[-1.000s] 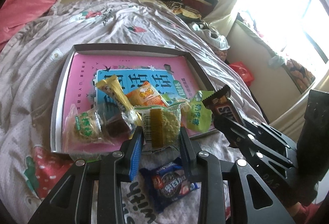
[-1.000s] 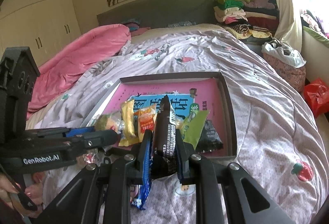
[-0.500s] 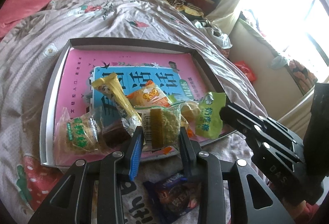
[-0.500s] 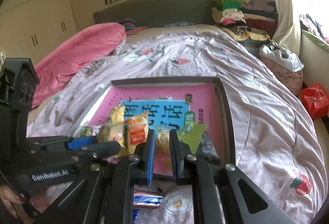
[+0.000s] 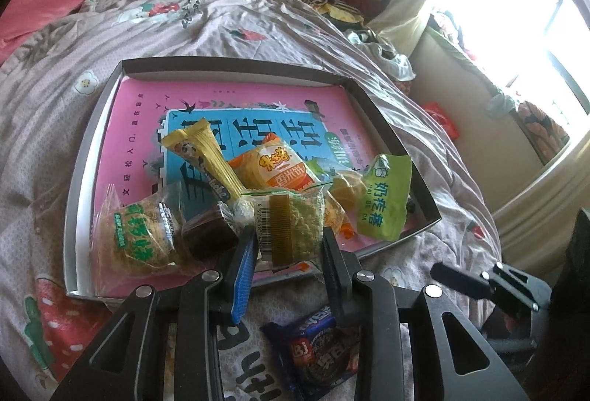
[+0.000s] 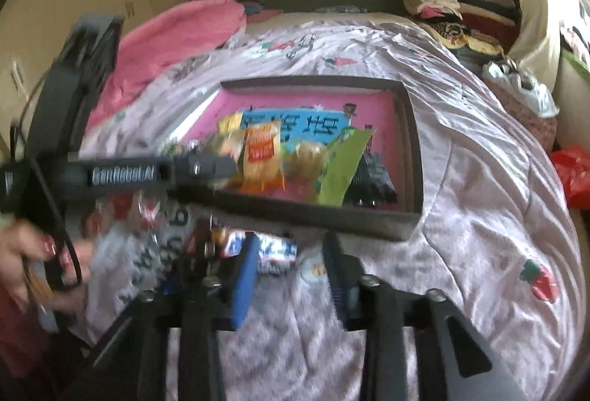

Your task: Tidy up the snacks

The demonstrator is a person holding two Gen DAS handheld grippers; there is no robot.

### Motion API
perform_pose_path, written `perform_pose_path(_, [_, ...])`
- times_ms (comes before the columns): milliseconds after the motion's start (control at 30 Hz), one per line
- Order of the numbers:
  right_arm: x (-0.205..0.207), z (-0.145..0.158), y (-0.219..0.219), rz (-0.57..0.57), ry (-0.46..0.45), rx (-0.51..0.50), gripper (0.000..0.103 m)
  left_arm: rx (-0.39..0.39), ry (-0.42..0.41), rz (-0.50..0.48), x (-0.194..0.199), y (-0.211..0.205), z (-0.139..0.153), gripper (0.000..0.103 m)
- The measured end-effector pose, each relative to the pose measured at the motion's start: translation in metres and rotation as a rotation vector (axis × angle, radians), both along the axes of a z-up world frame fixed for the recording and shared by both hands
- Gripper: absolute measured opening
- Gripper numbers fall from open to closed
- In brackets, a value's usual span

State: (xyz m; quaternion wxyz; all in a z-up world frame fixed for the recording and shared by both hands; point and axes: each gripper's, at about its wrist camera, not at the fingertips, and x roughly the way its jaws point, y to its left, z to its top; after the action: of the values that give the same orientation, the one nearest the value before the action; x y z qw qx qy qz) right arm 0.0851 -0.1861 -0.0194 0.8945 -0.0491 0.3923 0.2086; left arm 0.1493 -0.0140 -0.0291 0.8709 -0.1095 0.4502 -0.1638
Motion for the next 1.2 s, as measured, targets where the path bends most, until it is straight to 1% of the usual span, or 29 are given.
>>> perform_pose_path(67, [-0.008, -0.003, 0.008, 0.03, -0.013, -0.059, 0.042, 0.001, 0.0, -0.001, 0.0, 0.0, 0.0, 0.035])
perform_pose_path(133, [-0.011, -0.006, 0.016, 0.053, -0.027, -0.106, 0.044, 0.0, 0.0, -0.001, 0.0, 0.0, 0.0, 0.035])
perform_pose_path(200, [-0.014, -0.01, 0.025, 0.08, -0.05, -0.169, 0.044, -0.001, -0.001, -0.004, 0.0, 0.0, 0.0, 0.035])
perform_pose_path(400, [-0.008, -0.021, 0.041, 0.123, -0.091, -0.276, 0.044, -0.001, 0.0, -0.005, -0.001, -0.001, 0.0, 0.035])
perform_pose_path(567, [0.001, -0.027, 0.053, 0.144, -0.118, -0.322, 0.044, -0.002, -0.003, -0.003, 0.001, -0.001, 0.001, 0.035])
perform_pose_path(833, [0.017, -0.025, 0.054, 0.148, -0.12, -0.268, 0.043, -0.023, 0.001, 0.003, 0.007, 0.003, 0.002, 0.035])
perform_pose_path(1000, [0.009, -0.03, 0.066, 0.209, -0.167, -0.39, 0.043, -0.029, 0.005, 0.001, 0.008, 0.003, 0.002, 0.035])
perform_pose_path(1067, [0.007, -0.034, 0.072, 0.242, -0.183, -0.434, 0.039, -0.03, 0.006, 0.0, 0.008, 0.003, 0.002, 0.035])
perform_pose_path(1167, [0.006, -0.041, 0.083, 0.302, -0.208, -0.534, 0.036, -0.031, 0.009, -0.001, 0.008, 0.004, 0.002, 0.035])
perform_pose_path(1200, [0.006, -0.042, 0.084, 0.315, -0.214, -0.547, 0.036, -0.034, 0.009, 0.002, 0.008, 0.004, 0.001, 0.035])
